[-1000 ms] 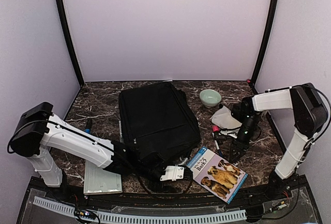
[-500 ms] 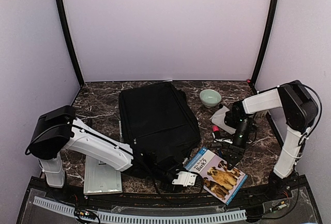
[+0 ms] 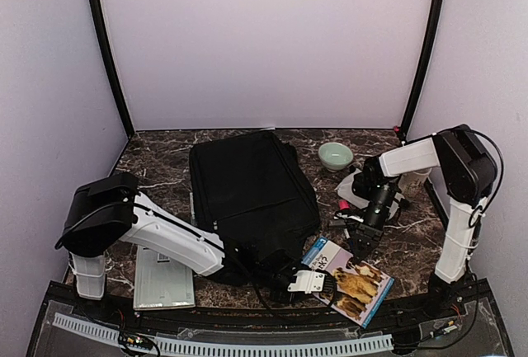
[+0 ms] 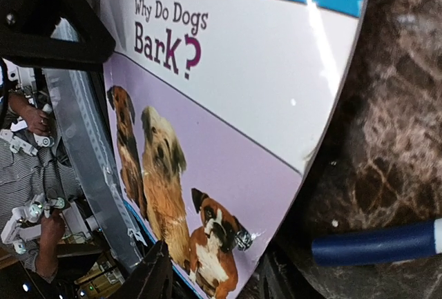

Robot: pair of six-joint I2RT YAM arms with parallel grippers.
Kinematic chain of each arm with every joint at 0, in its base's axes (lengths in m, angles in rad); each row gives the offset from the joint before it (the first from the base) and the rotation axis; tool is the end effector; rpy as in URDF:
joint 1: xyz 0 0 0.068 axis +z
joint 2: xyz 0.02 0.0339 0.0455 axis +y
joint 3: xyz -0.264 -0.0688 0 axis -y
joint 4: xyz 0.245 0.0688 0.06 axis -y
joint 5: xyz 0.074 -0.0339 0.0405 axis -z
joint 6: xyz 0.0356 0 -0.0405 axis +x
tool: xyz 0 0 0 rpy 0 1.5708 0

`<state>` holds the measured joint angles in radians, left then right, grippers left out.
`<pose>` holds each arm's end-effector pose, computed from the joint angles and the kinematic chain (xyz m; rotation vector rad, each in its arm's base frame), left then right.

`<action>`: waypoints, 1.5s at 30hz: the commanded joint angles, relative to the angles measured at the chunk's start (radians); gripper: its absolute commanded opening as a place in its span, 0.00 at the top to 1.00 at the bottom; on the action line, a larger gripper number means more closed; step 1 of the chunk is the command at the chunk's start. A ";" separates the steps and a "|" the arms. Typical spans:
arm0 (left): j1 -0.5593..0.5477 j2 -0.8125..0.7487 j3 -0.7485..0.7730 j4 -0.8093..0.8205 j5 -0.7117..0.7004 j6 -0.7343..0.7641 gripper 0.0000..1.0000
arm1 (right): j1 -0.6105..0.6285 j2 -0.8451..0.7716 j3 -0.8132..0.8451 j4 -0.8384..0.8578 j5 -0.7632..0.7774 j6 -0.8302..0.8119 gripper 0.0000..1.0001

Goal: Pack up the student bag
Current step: Grab the book from the center of the board.

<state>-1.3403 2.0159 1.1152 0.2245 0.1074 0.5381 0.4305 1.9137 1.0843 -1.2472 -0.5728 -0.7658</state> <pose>0.0918 -0.4080 0.1286 1.8916 1.3104 -0.5447 0.2356 0.1294 0.1310 1.3050 -2.2677 -0.8700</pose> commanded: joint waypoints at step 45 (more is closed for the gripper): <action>-0.005 -0.481 -0.142 -0.015 -0.253 -0.190 0.32 | 0.016 -0.287 0.316 -0.167 -0.227 0.002 1.00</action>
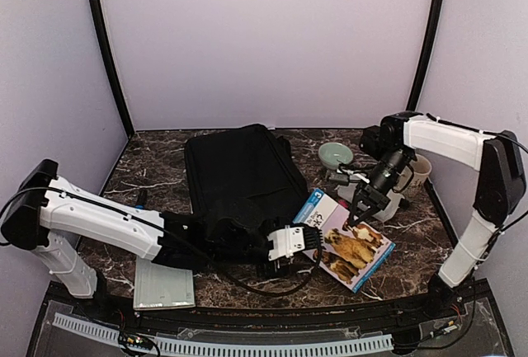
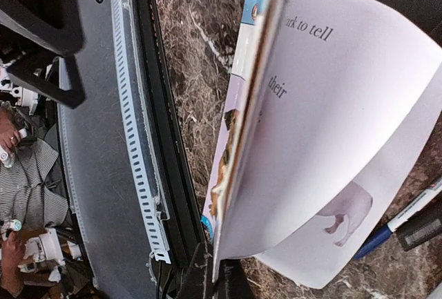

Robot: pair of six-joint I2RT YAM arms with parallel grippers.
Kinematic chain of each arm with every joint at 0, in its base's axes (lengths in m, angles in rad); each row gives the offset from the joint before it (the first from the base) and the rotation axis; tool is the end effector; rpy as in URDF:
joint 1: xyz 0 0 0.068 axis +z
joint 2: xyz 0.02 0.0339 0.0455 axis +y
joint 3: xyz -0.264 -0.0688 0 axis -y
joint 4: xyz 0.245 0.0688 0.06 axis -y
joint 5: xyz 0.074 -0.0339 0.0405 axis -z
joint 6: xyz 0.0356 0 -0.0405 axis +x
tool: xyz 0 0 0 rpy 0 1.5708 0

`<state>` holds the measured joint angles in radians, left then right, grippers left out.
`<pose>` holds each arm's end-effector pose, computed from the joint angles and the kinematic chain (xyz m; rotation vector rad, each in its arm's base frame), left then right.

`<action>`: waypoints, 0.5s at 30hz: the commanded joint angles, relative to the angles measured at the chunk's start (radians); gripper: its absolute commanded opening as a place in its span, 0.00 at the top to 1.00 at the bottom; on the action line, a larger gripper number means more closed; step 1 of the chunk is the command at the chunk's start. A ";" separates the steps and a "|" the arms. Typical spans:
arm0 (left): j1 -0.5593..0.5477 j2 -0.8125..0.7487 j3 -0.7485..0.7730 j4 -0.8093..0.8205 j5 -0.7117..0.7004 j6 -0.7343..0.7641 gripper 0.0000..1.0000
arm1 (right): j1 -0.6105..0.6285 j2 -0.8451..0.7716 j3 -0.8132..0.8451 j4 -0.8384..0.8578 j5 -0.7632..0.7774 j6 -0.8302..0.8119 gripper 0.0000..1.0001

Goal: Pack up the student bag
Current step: Grab the book from the center of the board.

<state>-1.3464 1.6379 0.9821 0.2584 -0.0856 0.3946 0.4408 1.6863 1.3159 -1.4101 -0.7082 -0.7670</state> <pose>0.0852 -0.3595 0.2327 1.4965 1.3359 -0.5344 0.2429 0.1402 0.2442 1.5307 -2.4145 -1.0908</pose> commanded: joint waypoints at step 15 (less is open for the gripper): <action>0.138 -0.251 -0.201 0.194 -0.216 -0.622 0.14 | 0.006 -0.102 0.225 0.192 -0.195 0.161 1.00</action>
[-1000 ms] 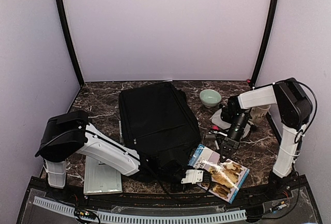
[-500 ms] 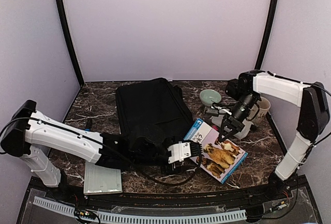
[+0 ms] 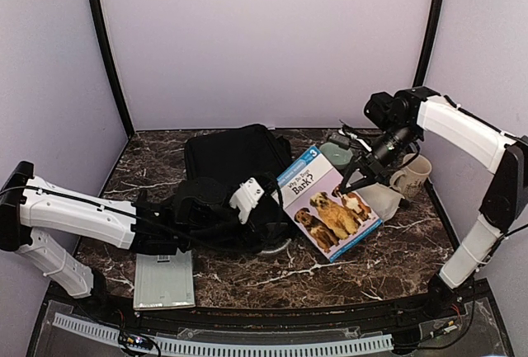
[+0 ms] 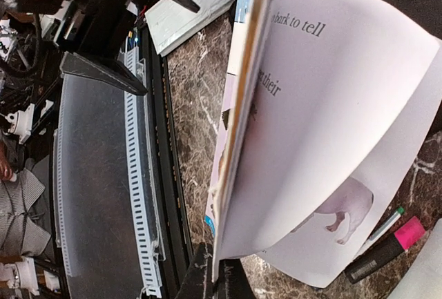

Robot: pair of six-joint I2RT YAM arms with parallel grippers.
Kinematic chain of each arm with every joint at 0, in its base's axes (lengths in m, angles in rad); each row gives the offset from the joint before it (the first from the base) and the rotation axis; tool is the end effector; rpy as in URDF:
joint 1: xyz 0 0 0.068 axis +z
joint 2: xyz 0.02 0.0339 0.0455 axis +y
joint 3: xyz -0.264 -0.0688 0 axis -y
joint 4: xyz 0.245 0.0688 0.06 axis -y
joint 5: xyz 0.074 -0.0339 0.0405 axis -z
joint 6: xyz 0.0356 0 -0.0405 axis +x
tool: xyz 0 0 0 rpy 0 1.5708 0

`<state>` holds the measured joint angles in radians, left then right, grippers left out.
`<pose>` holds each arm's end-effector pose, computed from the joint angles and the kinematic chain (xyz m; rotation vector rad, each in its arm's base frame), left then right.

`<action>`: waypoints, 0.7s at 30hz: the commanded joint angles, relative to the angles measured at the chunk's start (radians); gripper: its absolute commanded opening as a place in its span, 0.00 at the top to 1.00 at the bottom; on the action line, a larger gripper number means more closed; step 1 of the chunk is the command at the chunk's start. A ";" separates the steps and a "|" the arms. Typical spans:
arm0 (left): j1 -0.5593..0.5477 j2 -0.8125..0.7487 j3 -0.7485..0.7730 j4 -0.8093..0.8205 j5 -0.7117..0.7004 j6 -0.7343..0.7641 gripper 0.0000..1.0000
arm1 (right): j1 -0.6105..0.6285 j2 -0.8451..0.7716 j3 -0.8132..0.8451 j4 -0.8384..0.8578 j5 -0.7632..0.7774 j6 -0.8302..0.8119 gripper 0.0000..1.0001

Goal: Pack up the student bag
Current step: Grab the book from the center of the board, then pass from the right arm to the left

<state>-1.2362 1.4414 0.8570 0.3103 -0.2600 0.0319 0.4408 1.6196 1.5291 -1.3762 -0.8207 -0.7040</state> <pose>0.1163 -0.3066 0.2608 0.9582 1.6156 -0.6007 0.2534 0.1484 0.3171 -1.5182 2.2428 1.1493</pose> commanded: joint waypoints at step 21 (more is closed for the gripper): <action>0.222 0.293 -0.085 0.765 0.143 -0.690 0.03 | 0.010 0.037 -0.069 0.536 -0.247 0.302 1.00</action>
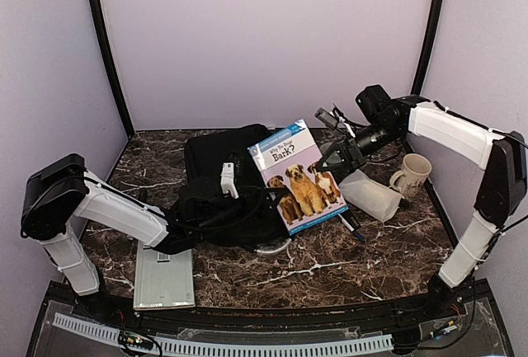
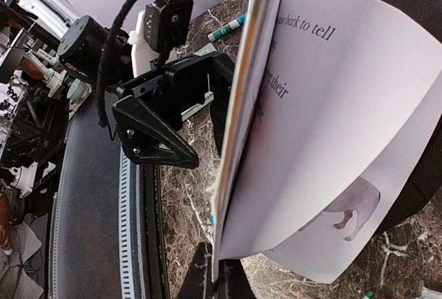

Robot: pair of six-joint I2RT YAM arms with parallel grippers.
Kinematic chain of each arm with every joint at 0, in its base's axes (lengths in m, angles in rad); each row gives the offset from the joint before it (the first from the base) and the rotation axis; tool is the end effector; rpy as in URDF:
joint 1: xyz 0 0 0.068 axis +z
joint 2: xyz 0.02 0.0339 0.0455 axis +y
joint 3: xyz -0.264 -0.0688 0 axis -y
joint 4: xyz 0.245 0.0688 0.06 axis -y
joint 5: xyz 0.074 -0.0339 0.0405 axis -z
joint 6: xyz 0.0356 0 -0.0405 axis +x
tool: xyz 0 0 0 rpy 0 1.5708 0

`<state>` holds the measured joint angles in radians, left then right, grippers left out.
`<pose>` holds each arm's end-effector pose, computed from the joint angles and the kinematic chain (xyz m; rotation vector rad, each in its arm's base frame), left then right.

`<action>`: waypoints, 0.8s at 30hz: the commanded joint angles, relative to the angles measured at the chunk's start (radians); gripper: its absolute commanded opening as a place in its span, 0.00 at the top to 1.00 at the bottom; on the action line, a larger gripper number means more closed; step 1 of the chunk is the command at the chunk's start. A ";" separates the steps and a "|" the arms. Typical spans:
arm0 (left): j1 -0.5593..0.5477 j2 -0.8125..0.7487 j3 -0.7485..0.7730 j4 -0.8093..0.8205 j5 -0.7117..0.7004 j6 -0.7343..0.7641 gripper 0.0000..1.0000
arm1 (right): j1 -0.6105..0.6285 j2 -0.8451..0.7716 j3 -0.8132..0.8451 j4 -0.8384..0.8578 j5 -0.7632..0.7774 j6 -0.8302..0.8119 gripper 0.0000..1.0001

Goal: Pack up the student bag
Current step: Pass from the right arm to the left

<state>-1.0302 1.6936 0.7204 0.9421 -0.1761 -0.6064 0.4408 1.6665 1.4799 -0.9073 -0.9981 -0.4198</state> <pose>0.1849 -0.2958 0.2033 0.2172 1.7073 -1.1100 0.2947 0.1721 0.3069 -1.2804 2.0330 1.3042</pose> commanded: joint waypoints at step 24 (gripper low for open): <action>0.054 0.034 -0.010 0.326 0.326 0.011 1.00 | 0.010 0.031 -0.148 0.353 0.281 0.194 0.69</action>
<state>-0.9733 1.8263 0.7284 1.2297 0.0860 -0.6350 0.4450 1.6981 1.3624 -0.6506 -0.8513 -0.2440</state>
